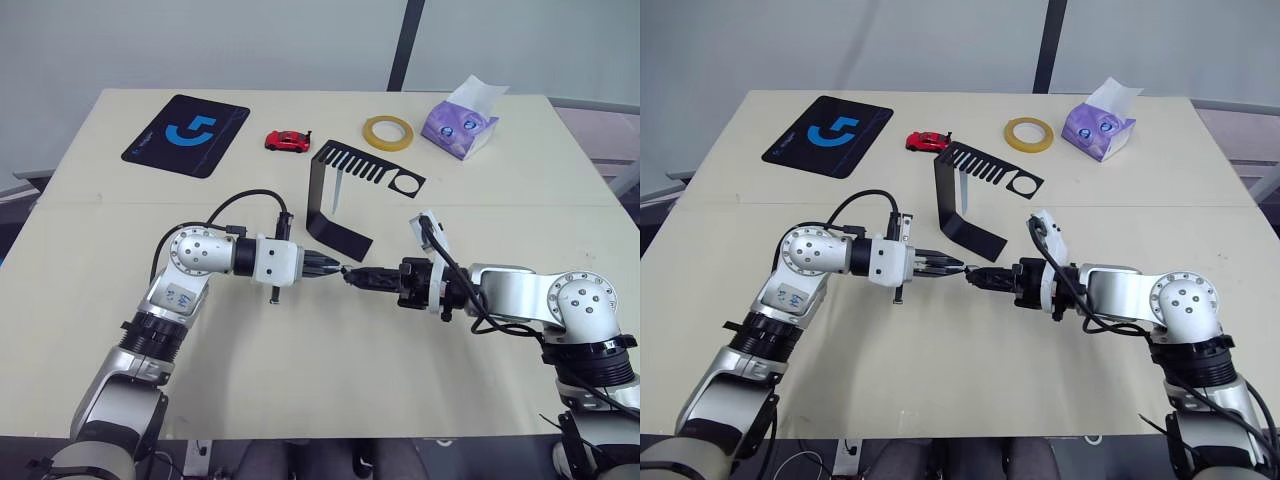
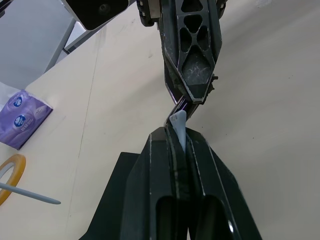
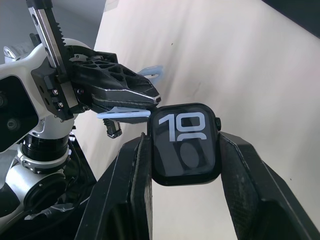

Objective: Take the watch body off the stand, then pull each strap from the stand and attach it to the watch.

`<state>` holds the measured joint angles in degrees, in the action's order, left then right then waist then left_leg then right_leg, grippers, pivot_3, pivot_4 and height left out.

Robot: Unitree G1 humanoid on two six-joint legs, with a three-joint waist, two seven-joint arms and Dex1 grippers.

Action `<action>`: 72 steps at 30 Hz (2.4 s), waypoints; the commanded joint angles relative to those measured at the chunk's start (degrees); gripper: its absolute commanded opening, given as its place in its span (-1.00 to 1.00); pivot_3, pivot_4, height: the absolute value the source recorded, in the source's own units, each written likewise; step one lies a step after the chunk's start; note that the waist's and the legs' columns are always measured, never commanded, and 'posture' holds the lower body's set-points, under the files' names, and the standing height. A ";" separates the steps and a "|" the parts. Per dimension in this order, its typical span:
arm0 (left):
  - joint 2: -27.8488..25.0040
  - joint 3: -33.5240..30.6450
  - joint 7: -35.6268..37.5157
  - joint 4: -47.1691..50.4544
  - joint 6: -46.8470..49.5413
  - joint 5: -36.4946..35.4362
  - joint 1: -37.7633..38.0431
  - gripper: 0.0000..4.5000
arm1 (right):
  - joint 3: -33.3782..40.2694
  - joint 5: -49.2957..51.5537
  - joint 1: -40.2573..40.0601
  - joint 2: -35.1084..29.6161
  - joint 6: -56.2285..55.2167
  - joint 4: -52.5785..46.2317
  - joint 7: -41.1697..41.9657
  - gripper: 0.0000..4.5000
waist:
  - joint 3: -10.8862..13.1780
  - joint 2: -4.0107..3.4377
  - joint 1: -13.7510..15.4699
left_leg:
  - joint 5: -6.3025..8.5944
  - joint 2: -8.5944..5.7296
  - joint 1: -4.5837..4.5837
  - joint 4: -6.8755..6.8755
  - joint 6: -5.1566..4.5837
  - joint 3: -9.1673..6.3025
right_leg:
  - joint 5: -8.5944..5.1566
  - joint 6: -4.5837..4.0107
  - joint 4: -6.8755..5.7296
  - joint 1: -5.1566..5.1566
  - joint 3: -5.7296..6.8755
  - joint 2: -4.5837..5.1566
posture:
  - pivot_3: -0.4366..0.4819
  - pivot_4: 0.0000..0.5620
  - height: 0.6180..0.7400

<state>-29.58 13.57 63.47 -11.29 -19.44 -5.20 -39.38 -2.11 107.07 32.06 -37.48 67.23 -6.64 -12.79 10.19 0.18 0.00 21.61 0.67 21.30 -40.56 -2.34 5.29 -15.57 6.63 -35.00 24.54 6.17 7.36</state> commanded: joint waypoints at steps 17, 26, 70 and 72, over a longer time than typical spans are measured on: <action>-0.07 -0.45 -0.33 0.37 -1.26 0.38 -1.08 -1.00 | 0.63 1.82 0.25 -1.22 -1.18 -1.85 0.79 -0.32 | 0.00 0.00 0.00 | 0.00 0.00 0.00 0.00 0.00 0.00 | 0.00 0.00 0.00 0.00 0.00 0.01 | -0.05 -0.47 0.97; 0.66 -0.15 -0.85 1.07 -0.87 0.48 -1.02 -1.00 | 0.03 2.40 0.48 -1.17 -1.34 -2.42 0.67 -0.32 | 0.00 0.00 0.01 | 0.00 0.00 0.00 0.00 0.00 0.00 | 0.00 0.00 0.01 0.00 0.01 0.02 | -0.05 -0.47 0.97; 1.82 0.75 -1.37 1.15 -0.82 1.32 -1.09 -1.00 | -2.21 5.93 2.96 -0.35 -3.95 -5.68 -1.19 -0.32 | 0.00 0.00 0.01 | 0.00 0.00 0.01 0.00 -0.01 -0.02 | 0.00 0.00 0.01 0.00 0.05 0.05 | -0.05 -0.47 0.97; 1.89 0.80 -1.38 1.19 -0.73 1.32 -1.13 -1.00 | -2.31 5.93 3.23 -0.40 -3.88 -5.74 -1.13 -0.32 | 0.00 0.00 0.00 | 0.00 0.00 0.01 0.00 -0.01 -0.01 | 0.00 0.00 0.01 0.00 0.05 0.05 | -0.05 -0.47 0.97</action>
<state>-28.77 13.37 62.03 -11.98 -19.89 -3.88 -39.44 -4.29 110.45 33.18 -38.42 64.21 -9.00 -14.81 10.19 0.18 0.00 21.61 0.67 21.31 -40.56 -2.35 5.28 -15.57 6.63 -34.99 24.53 6.22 7.40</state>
